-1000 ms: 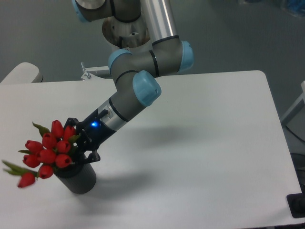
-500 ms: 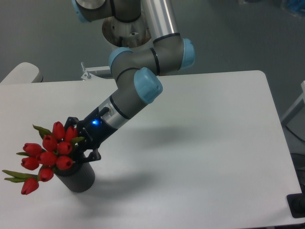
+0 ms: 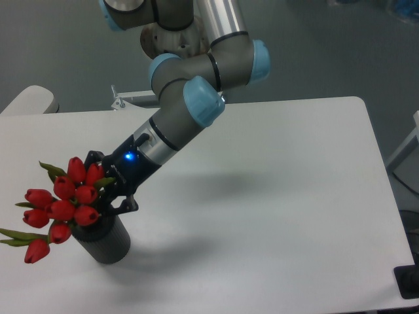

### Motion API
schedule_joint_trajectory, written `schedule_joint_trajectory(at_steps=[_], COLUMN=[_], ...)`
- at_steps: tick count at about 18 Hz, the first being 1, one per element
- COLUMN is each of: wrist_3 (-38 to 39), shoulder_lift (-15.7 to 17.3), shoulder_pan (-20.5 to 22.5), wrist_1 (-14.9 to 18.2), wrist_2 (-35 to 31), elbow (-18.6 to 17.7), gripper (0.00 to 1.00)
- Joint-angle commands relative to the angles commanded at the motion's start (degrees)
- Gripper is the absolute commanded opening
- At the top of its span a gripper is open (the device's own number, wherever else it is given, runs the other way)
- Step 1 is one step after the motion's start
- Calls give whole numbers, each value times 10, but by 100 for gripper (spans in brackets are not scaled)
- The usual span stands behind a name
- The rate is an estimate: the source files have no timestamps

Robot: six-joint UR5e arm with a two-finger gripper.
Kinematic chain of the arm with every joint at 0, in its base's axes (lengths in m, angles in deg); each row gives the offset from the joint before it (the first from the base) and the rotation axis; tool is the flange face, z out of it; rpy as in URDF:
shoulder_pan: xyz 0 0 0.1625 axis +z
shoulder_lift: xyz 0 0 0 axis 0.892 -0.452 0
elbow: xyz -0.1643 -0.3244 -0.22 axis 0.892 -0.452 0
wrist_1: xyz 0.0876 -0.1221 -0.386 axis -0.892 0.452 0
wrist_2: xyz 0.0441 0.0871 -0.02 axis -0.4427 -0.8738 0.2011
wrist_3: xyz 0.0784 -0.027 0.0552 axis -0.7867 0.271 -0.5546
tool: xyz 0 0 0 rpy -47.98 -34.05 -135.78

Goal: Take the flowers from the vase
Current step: 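Close the gripper on the tulip stems, then lift the tulip bunch up out of the grey vase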

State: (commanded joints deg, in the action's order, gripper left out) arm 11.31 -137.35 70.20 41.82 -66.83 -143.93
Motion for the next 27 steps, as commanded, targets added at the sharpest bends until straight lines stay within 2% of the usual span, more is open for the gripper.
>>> schedule_joint_trajectory(at_steps=[7, 13, 15, 18, 23, 27], wrist_3=[70, 90, 106, 141, 151, 134], shoulder_lift=[1, 18, 18, 22, 21, -4], shoulder_pan=[1, 4, 18, 46, 76, 101], wrist_1=[0, 1, 0, 1, 0, 0], wrist_2=[6, 10, 15, 58, 65, 64], elbow=[62, 72, 75, 95, 112, 116], gripper=[36, 36, 36, 36, 36, 36])
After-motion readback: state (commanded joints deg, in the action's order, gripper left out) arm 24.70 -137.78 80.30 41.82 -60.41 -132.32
